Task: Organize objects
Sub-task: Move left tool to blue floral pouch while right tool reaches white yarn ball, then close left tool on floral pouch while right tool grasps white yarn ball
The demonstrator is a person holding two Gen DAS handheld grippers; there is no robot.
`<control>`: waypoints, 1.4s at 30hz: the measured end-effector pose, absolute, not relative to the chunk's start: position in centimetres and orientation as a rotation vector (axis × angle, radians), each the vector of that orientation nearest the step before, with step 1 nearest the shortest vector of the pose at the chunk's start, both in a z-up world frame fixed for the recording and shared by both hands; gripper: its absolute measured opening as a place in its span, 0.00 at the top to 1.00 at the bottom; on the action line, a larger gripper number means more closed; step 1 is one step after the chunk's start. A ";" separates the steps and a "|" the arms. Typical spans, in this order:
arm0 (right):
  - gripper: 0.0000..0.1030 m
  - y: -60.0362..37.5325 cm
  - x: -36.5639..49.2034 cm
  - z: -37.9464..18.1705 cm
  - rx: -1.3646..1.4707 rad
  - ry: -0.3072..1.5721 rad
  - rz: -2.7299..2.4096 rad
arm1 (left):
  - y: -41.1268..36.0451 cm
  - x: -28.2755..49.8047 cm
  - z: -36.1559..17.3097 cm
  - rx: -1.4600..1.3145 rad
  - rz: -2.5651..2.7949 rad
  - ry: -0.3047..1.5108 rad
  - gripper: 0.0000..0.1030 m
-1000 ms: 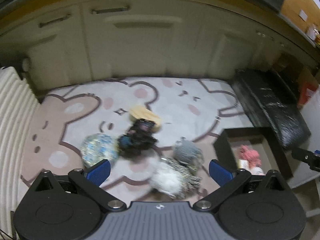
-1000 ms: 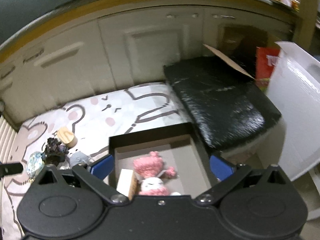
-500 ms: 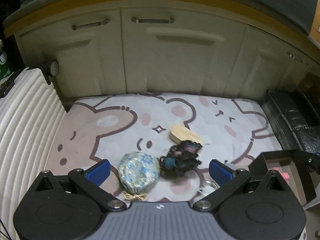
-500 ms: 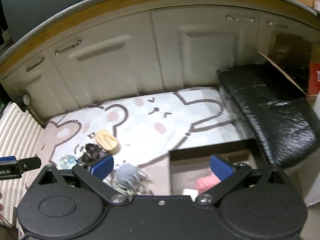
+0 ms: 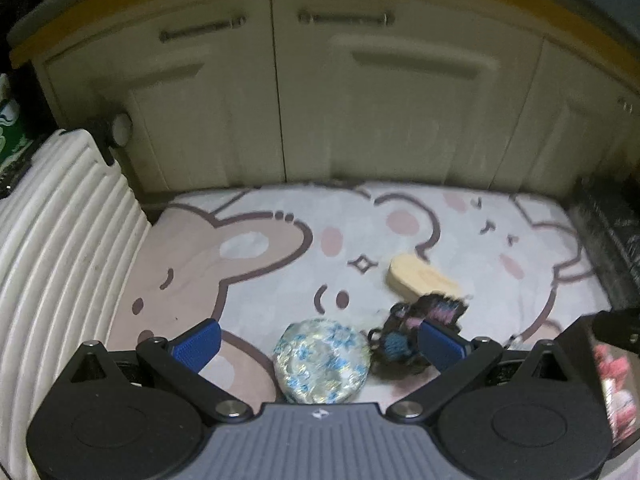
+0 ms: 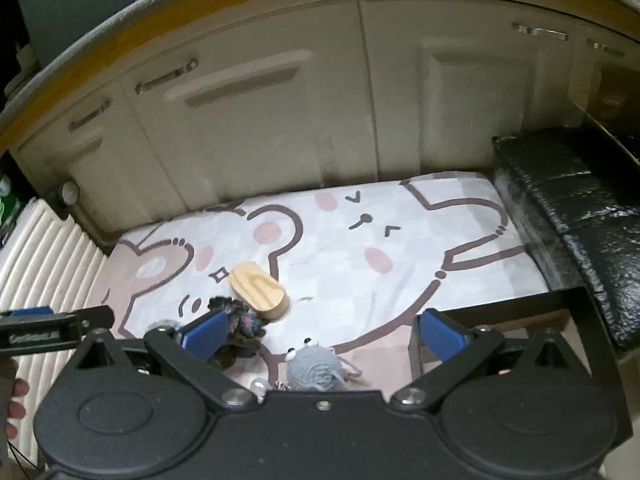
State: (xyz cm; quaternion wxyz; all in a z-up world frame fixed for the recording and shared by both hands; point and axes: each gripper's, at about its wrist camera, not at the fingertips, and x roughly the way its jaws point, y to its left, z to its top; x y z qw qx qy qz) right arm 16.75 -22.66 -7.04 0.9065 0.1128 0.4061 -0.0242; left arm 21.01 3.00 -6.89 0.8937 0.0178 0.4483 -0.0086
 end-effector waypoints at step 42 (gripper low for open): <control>0.46 -14.6 17.1 -15.4 0.041 1.168 0.451 | 4.5 25.9 -19.9 0.025 -0.141 1.115 0.10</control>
